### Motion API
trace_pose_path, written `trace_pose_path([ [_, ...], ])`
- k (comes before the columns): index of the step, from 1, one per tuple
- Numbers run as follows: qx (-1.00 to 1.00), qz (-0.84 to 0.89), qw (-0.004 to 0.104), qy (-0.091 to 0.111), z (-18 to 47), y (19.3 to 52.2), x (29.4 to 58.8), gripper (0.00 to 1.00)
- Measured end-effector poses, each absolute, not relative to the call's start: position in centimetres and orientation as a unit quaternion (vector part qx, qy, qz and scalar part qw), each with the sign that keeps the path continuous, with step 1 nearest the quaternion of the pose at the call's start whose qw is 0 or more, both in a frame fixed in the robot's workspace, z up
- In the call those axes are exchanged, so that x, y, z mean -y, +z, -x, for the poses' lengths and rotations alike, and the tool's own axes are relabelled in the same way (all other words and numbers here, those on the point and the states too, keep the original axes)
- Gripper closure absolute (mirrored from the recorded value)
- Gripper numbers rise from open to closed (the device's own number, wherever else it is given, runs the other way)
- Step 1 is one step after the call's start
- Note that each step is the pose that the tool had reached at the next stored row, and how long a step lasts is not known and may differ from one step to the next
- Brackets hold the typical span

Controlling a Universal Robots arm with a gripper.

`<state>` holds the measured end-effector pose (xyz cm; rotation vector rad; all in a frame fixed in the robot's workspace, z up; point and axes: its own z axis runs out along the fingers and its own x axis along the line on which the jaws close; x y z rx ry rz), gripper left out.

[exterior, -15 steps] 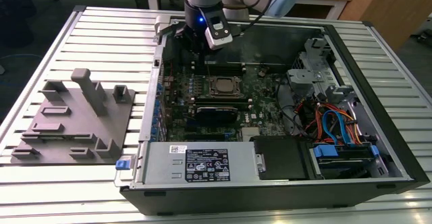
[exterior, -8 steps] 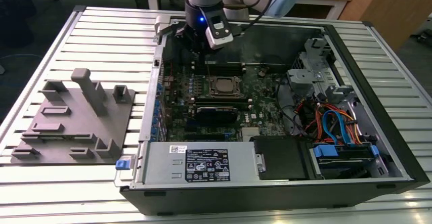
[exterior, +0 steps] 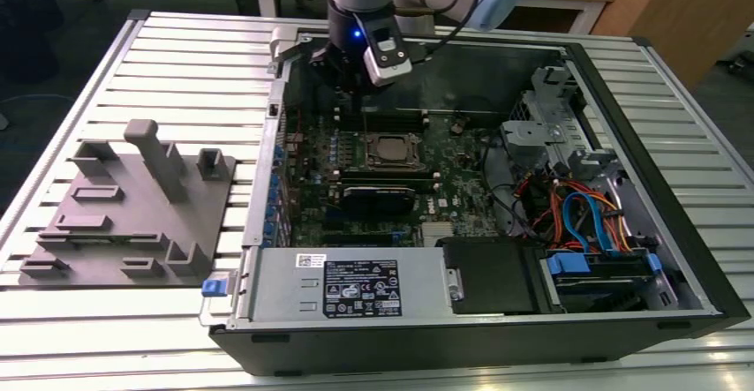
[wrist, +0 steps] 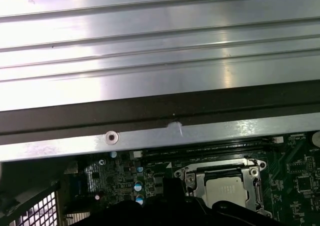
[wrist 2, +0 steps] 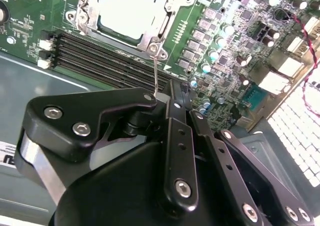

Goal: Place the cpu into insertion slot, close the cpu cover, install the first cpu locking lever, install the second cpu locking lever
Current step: 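Install the first cpu locking lever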

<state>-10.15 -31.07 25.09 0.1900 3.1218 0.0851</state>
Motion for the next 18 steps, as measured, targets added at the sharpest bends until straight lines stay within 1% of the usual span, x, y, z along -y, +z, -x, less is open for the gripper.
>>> trace_pose_path([
  [18, -0.998, -0.061, 0.006, 0.027, 9.51, 25.08, 31.07, 0.90],
])
